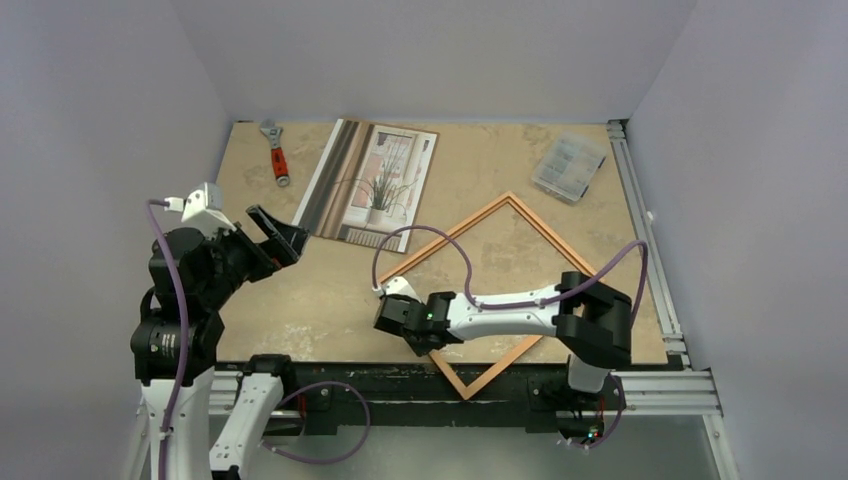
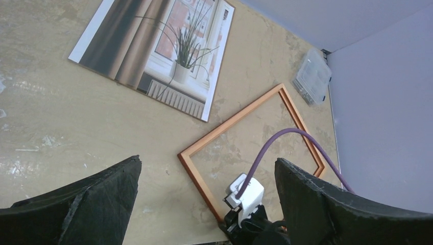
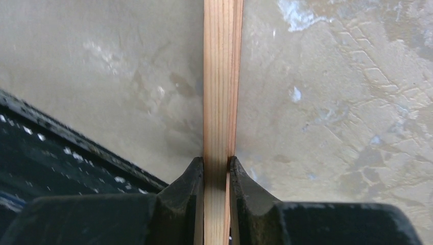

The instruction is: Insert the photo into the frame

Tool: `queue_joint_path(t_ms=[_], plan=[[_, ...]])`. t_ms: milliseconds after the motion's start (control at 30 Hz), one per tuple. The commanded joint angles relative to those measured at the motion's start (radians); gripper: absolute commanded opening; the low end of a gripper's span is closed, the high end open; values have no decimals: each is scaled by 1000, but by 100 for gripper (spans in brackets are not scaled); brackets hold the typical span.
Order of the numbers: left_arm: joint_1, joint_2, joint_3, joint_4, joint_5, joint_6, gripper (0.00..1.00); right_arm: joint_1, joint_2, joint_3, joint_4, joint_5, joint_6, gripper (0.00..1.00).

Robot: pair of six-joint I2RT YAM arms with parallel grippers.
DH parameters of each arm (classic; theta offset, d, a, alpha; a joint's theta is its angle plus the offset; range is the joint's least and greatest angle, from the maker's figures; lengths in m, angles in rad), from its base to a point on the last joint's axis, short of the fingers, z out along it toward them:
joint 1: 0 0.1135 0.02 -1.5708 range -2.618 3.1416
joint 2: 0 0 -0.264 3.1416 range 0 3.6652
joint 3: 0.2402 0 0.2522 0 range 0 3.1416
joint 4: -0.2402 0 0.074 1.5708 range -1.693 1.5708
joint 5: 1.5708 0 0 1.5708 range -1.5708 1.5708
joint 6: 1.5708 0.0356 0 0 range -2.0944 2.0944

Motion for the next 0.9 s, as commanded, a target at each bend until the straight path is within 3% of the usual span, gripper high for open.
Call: queue_joint_path(t_ms=[0, 333, 433, 567, 667, 733, 867], plan=[[2, 26, -22, 18, 26, 7, 100, -2, -130, -86, 95, -49, -145, 0], [2, 121, -158, 143, 160, -16, 100, -2, -234, -238, 98, -29, -268, 3], [2, 171, -230, 215, 219, -18, 100, -1, -233, -248, 99, -29, -258, 17], [1, 193, -362, 366, 279, -17, 100, -2, -237, -229, 104, -65, -210, 56], [-1, 231, -421, 428, 312, -11, 100, -4, -258, -213, 106, -68, -176, 78], [-8, 268, -437, 448, 325, -5, 100, -21, -278, -203, 108, -87, -156, 84], [-44, 346, -464, 502, 326, -8, 100, -120, -326, -208, 133, -210, -117, 85]])
